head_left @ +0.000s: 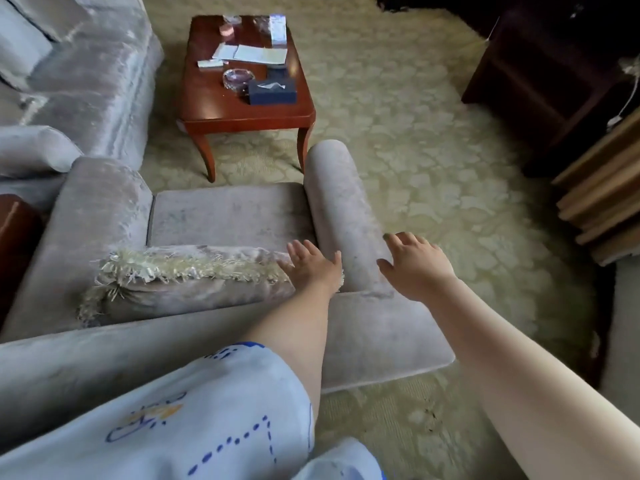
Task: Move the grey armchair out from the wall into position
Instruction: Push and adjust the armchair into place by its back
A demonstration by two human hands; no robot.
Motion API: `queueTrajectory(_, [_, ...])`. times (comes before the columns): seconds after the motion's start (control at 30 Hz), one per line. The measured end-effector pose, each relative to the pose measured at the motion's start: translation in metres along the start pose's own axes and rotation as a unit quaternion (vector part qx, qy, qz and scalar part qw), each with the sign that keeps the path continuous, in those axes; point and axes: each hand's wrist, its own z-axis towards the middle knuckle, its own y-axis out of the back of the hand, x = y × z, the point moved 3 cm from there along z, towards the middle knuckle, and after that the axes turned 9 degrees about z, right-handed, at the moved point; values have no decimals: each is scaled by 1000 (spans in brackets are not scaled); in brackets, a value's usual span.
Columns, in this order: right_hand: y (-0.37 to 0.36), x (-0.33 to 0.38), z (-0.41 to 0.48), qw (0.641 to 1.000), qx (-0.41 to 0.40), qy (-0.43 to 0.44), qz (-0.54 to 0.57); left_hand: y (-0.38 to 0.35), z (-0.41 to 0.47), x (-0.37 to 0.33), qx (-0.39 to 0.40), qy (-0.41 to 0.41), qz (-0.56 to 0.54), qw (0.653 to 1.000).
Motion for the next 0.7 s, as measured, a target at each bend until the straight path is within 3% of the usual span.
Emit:
queueTrajectory(0.2, [16, -89, 30, 993, 32, 108, -40, -18, -6, -90, -20, 77, -28, 996])
queueTrajectory(0.33, [25, -121, 75, 983, 68, 155, -67, -18, -10, -113, -39, 149, -48, 987])
queueTrajectory(0.7, [39, -93, 232, 948, 83, 296, -83, 12, 82, -125, -40, 278, -83, 956])
